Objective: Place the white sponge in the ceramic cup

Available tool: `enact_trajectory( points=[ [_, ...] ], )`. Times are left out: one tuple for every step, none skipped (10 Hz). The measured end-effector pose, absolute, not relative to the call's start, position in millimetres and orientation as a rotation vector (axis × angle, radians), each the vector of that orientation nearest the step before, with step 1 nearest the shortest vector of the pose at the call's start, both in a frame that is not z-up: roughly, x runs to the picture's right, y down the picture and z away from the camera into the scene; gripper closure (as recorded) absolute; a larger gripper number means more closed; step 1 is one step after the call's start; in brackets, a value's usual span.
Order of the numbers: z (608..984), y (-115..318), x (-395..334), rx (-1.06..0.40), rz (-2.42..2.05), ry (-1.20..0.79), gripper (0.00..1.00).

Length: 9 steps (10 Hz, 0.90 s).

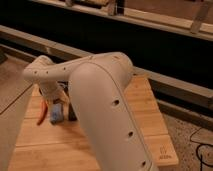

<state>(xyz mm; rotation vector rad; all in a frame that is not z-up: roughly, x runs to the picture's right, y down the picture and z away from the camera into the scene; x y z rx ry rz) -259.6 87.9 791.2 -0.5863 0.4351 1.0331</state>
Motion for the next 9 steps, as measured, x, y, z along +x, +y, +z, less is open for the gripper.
enact_trajectory(
  points=[
    [791.7,89.4,-264.3,-0.590,1.029,0.436,0.35],
    [791.6,89.7,-267.9,-0.592,1.027,0.435,0.35],
    [791.4,90.2,-271.1,-0.595,1.027,0.434,0.35],
    [791.4,91.3,-272.9,-0.598,1.027,0.435,0.35],
    [791.8,93.3,-273.9,-0.602,1.028,0.439,0.35],
    [792.9,97.0,-274.6,-0.607,1.027,0.447,0.35],
    [794.5,100.6,-275.1,-0.613,1.026,0.454,0.35],
    [796.3,103.5,-275.7,-0.621,1.027,0.460,0.35],
    [799.0,107.6,-277.7,-0.635,1.028,0.467,0.35]
  ],
)
